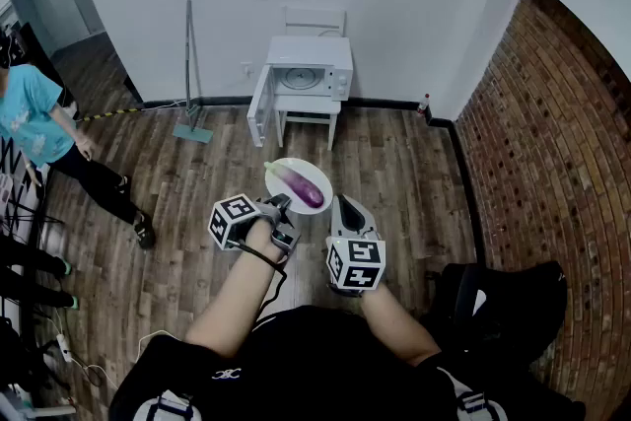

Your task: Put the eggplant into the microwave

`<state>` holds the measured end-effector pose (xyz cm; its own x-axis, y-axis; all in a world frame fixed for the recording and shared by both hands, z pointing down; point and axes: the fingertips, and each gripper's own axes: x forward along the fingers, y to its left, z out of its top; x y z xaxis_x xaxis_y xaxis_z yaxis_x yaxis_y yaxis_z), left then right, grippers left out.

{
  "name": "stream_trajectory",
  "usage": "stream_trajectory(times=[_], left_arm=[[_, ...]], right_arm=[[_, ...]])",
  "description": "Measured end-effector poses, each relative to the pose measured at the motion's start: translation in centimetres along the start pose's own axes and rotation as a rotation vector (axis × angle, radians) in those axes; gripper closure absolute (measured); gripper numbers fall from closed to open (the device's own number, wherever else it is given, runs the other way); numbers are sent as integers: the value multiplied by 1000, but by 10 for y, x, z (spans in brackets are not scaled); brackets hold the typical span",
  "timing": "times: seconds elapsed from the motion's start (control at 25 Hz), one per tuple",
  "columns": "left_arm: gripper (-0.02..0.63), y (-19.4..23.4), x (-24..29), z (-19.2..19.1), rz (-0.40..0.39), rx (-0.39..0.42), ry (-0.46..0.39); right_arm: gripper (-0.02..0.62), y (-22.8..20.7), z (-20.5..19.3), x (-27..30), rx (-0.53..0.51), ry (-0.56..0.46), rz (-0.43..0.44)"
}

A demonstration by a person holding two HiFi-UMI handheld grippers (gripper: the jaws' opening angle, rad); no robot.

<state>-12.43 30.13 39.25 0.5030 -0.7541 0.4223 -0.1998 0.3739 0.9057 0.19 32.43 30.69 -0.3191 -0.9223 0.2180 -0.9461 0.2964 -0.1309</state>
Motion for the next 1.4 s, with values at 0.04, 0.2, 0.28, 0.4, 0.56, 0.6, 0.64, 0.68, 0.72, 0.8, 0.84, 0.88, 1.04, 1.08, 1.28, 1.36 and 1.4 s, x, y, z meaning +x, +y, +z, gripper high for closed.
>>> stream_trajectory(times=[0.04, 0.2, 0.28, 0.4, 0.56, 0.6, 0.64, 0.68, 0.72, 0.8, 0.84, 0.88, 1.04, 1.08, 1.28, 1.36, 1.4], left_arm=[[591, 0, 0, 1, 0, 1, -1], [592, 1, -4, 9, 1, 10, -13], [591, 4, -7, 13, 6, 6, -15], [592, 7, -11, 18, 8, 6, -9], [591, 10, -16, 28, 9, 18, 0], [592, 10, -15, 28, 10, 18, 2], [591, 8, -13, 26, 11, 18, 4], [591, 6, -10, 22, 12, 19, 6], [591, 5, -8, 19, 10, 19, 9], [591, 9, -9, 22, 0, 16, 23], [591, 15, -14, 30, -4, 16, 35], [592, 21, -19, 38, -6, 18, 49], [591, 39, -31, 57, 3, 14, 82], [591, 41, -30, 59, 7, 8, 84], [591, 45, -18, 64, 22, -1, 87], [591, 45, -10, 69, 27, -5, 85], [592, 43, -6, 73, 29, -3, 84]], right_arm=[[592, 1, 1, 1, -3, -1, 0], [592, 8, 2, 4, -17, 1, 4], [592, 12, 1, 5, -13, 1, 4], [592, 19, 0, 5, 5, -8, 2], [592, 32, -3, 10, 8, -4, -4], [592, 32, -2, 10, 8, -5, -6], [592, 29, -1, 11, 7, -6, -8], [592, 24, 1, 10, 6, -7, -9], [592, 20, 2, 10, 4, -9, -12], [592, 23, 0, 12, -7, -13, -29], [592, 31, -3, 14, -10, -15, -43], [592, 41, -6, 16, -9, -16, -58], [592, 63, -18, 19, -7, -2, -96], [592, 63, -20, 20, -10, 4, -99], [592, 60, -22, 34, -15, 18, -95], [592, 57, -22, 45, -17, 19, -91], [592, 55, -22, 52, -18, 18, -90]])
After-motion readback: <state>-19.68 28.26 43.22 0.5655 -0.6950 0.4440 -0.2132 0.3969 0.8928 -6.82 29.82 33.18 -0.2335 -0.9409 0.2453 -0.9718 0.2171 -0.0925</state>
